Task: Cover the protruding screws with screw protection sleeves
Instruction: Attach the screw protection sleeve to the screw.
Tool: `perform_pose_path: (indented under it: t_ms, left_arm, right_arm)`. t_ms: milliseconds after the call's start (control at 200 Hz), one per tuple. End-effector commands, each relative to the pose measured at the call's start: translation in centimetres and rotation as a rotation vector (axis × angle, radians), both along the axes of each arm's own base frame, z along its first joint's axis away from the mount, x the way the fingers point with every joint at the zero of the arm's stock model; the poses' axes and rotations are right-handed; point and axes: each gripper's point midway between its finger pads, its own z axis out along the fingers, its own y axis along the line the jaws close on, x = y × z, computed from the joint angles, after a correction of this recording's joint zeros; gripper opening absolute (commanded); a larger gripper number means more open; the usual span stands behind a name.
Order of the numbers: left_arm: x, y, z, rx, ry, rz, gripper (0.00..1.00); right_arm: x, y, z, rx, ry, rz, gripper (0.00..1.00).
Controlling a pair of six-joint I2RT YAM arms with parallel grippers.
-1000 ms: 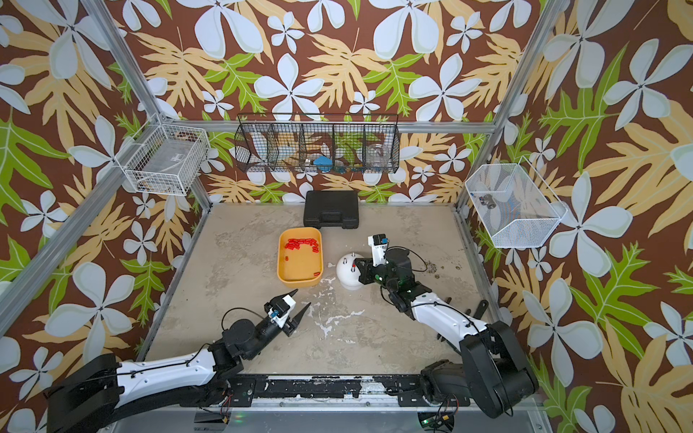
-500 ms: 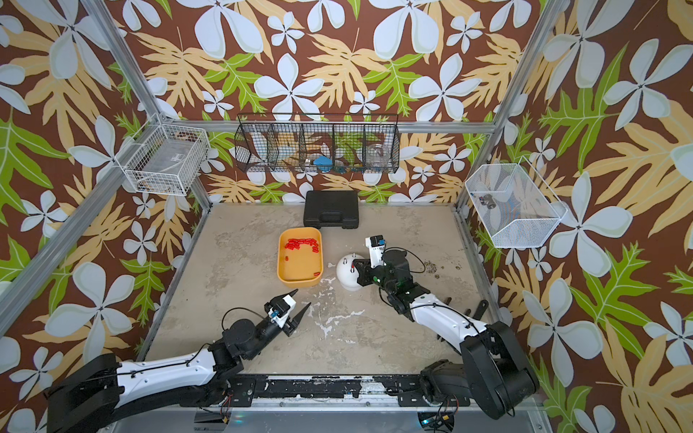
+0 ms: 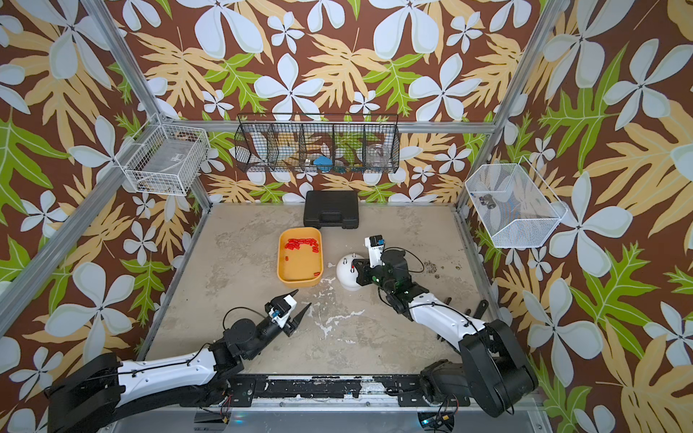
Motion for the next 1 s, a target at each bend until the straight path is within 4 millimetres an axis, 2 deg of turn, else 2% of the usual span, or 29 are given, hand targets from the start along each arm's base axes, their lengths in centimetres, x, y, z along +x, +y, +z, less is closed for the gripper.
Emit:
perform_pose_path:
  t_ms: [0, 80, 315, 611, 886, 996]
  left_arm:
    - [0.1, -0.1, 0.8, -0.008, -0.023, 0.000, 0.56]
    - [0.1, -0.1, 0.7, -0.008, -0.022, -0.001, 0.56]
    - [0.1, -0.1, 0.7, -0.007, -0.021, 0.000, 0.56]
    - [0.1, -0.1, 0.7, -0.004, -0.021, 0.000, 0.56]
    - [0.2, -0.2, 0.6, -0.001, -0.019, 0.001, 0.56]
    - [0.1, -0.2, 0.7, -0.005, -0.020, -0.003, 0.56]
  right_arm:
    - [-0.8, -0.3, -1.7, -0.026, 0.060, 0.004, 0.00]
    - [-1.4, 0.1, -1.3, 0.003, 0.049, 0.031, 0.00]
    - [-1.6, -0.4, -1.1, -0.016, 0.041, 0.019, 0.00]
    - [-0.7, -0.1, -1.1, -0.014, 0.047, 0.014, 0.00]
    - [-0.9, -0.4, -1.3, -0.030, 0.054, 0.007, 0.00]
    - [-0.9, -0.3, -0.7, -0.021, 0.041, 0.004, 0.00]
